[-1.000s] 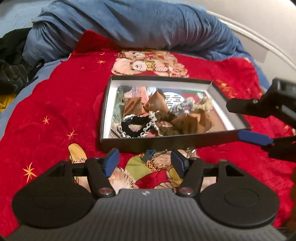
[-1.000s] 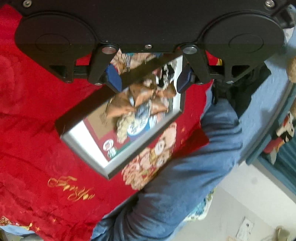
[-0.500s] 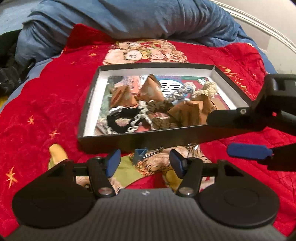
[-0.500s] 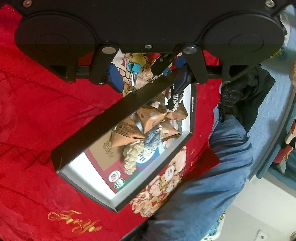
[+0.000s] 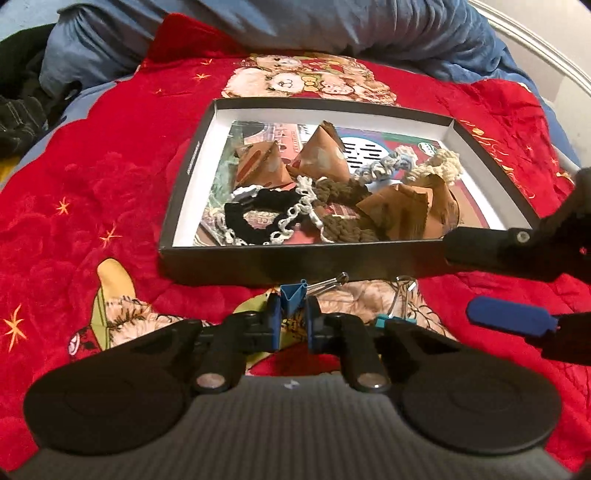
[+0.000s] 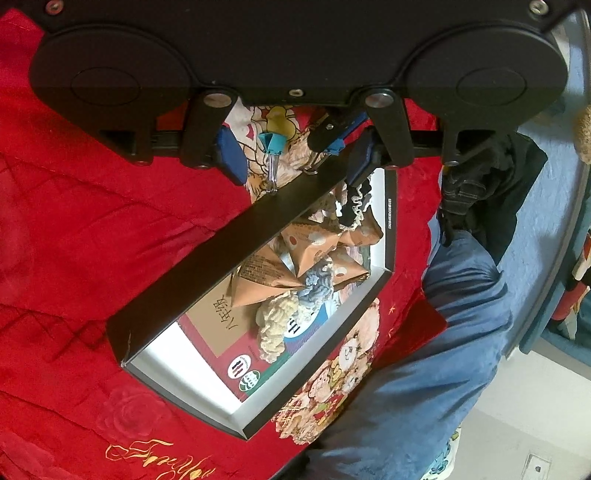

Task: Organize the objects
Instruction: 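Move both open tools to the binder clips beside the box, then grasp the blue binder clip with the left tool while the right tool grasps the teal clip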

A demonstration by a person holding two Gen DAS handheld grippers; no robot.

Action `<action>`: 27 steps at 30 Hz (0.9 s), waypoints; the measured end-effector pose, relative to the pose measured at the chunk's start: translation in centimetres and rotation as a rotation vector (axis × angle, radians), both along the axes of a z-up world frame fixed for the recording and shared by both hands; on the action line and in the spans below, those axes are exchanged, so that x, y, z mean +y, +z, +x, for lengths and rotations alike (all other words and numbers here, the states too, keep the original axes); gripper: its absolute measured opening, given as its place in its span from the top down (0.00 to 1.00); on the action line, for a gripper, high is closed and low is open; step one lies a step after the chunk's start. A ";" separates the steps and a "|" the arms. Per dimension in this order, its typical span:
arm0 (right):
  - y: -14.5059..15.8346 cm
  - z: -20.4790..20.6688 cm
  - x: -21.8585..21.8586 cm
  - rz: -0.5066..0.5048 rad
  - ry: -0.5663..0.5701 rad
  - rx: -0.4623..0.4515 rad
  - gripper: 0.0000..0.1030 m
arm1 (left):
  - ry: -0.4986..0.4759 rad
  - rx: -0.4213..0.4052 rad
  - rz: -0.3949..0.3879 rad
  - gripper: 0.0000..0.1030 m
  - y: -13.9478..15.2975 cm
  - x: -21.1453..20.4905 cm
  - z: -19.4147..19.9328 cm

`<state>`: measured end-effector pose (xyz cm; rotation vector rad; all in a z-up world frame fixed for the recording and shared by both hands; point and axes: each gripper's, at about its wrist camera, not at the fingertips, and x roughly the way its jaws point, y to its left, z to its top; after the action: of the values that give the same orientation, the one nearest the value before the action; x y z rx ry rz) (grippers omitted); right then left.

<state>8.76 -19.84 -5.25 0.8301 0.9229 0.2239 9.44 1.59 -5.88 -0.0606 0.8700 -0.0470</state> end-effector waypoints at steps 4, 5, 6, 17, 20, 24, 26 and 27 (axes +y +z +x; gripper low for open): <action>0.1 0.1 0.6 -0.032 0.010 -0.011 0.45 | 0.011 -0.015 -0.001 0.85 0.9 0.3 -1.0; 0.1 0.0 0.9 -0.044 0.016 -0.016 0.46 | 0.019 -0.026 0.012 0.85 1.2 0.4 -1.4; 0.2 -0.1 1.2 -0.058 0.024 -0.020 0.46 | 0.032 -0.039 0.035 0.85 1.5 0.5 -1.8; -0.9 -0.3 4.5 -0.138 0.100 -0.004 0.51 | 0.152 -0.033 0.003 0.84 2.0 2.6 -2.0; -2.0 0.3 4.8 -0.110 0.104 0.025 0.52 | 0.149 -0.031 -0.014 0.84 2.0 2.8 -1.8; -2.8 0.8 5.2 -0.131 0.109 0.032 0.58 | 0.153 -0.024 -0.027 0.84 1.9 3.0 -1.4; -2.9 0.9 5.7 -0.154 0.119 0.024 0.58 | 0.156 -0.022 -0.035 0.84 2.0 3.1 -1.3; -2.9 0.9 6.0 -0.168 0.123 0.017 0.57 | 0.157 -0.021 -0.041 0.84 2.1 3.2 -1.2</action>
<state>9.63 -13.81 -8.14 0.6217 0.9962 0.2429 8.22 4.75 -3.82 -0.1666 0.8406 0.0816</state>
